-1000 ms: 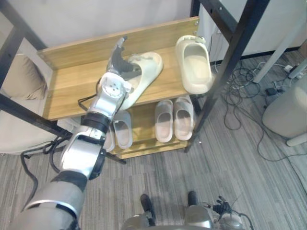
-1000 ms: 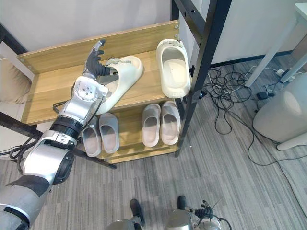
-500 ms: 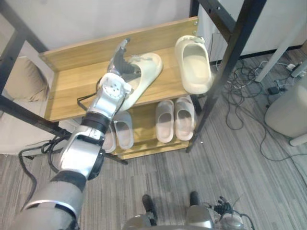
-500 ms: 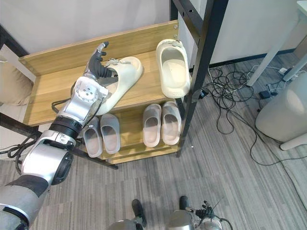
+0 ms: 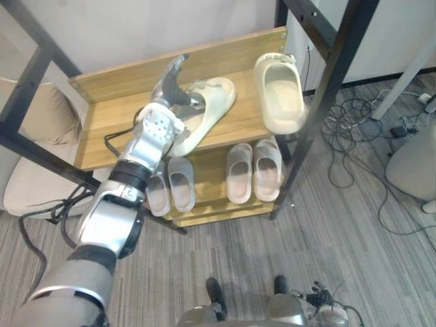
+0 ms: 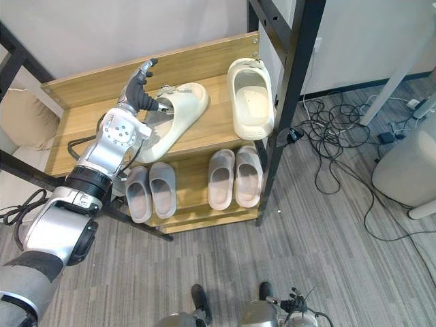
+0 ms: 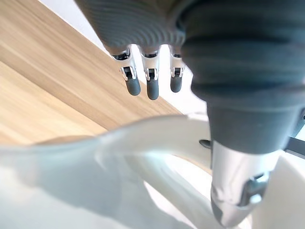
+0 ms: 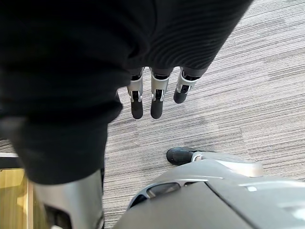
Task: Organize the slippers on the shoe rack
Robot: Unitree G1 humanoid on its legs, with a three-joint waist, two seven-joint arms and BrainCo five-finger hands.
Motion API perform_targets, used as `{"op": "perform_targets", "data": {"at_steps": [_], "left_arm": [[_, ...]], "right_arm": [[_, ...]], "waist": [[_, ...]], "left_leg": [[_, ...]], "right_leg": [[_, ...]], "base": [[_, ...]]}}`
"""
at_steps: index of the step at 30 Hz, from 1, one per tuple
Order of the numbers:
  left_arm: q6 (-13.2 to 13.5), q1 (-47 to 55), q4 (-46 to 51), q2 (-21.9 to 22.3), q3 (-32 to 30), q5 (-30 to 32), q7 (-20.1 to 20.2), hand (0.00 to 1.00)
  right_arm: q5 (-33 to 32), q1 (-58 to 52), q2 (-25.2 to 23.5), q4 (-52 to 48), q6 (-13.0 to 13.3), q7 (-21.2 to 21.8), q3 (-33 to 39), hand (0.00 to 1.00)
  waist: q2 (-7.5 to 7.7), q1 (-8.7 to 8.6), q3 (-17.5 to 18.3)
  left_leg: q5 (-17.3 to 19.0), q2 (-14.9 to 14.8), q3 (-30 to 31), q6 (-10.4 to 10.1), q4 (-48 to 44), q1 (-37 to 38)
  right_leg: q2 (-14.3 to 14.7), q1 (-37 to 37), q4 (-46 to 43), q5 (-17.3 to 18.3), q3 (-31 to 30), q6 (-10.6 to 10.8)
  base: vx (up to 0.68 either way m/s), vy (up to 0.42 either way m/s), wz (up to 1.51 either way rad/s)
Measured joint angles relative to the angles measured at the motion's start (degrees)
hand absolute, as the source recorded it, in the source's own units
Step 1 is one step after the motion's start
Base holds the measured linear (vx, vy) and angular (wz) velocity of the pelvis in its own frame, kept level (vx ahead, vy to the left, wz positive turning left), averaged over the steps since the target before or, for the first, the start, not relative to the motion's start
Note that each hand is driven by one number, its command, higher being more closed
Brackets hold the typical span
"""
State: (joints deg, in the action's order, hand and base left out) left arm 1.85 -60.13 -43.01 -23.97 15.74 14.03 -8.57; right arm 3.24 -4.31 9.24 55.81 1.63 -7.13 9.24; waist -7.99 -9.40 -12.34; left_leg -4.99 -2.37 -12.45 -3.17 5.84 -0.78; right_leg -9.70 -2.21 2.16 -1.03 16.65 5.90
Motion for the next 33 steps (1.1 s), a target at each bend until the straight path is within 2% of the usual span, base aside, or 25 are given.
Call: {"op": "perform_targets", "data": {"at_steps": [7,13,21,25,28,33], "left_arm": [[0.05,1.90,2.45,-0.87,0.00,-0.03,0.11,0.00],[0.22,4.64,5.52,-4.11,-0.23,-0.52,0.11,0.00],[0.70,9.97,12.32,-6.38,-3.42,-3.13,0.13,0.00],[1.59,15.06,16.78,-6.89,-7.10,-7.26,0.01,0.00],[2.21,19.68,20.40,-6.91,-9.81,-12.01,-0.07,0.00],[2.95,26.23,25.17,-6.40,-10.39,-18.83,-0.05,0.00]], "right_arm": [[0.02,-0.18,0.18,0.03,-0.05,0.05,-0.44,0.00],[0.03,-0.38,0.20,0.04,-0.09,0.16,-0.44,0.00],[0.12,-0.65,0.40,0.41,-0.48,0.28,-0.45,0.00],[0.13,-0.73,0.54,1.49,-0.67,0.29,-0.50,0.00],[0.25,-0.81,0.54,1.64,-0.84,0.39,-1.02,0.00],[0.68,-1.26,0.42,1.81,-1.22,0.92,-1.75,0.00]], "waist": [[-0.05,0.12,0.04],[-0.07,0.43,0.06],[0.01,1.93,0.10],[0.33,3.33,0.36],[0.70,3.68,0.85],[1.54,5.10,2.12]], "left_leg": [[0.03,0.04,0.52,-0.03,0.01,0.92],[0.02,-0.10,0.91,-0.03,0.01,0.95],[0.00,-0.02,1.83,-0.04,0.00,0.98],[-0.06,-0.05,2.32,-0.13,0.01,1.38],[-0.11,-0.08,3.14,-0.21,0.01,1.53],[-0.17,-0.13,4.08,-0.30,0.02,1.52]], "right_leg": [[0.01,-1.37,0.13,0.21,0.54,-0.07],[0.17,-1.65,0.16,0.25,0.89,-0.10],[0.25,-2.77,0.53,0.32,1.77,-0.04],[0.43,-3.68,1.12,0.32,2.21,-0.04],[0.55,-3.97,1.29,0.44,3.01,-0.16],[0.74,-4.55,1.48,0.67,3.83,-0.26]], "base": [[-0.01,-0.004,0.03],[-0.02,-0.004,0.02],[0.01,-0.004,0.05],[-0.02,-0.005,0.07],[-0.04,-0.005,0.13],[-0.01,-0.004,0.09]]}}
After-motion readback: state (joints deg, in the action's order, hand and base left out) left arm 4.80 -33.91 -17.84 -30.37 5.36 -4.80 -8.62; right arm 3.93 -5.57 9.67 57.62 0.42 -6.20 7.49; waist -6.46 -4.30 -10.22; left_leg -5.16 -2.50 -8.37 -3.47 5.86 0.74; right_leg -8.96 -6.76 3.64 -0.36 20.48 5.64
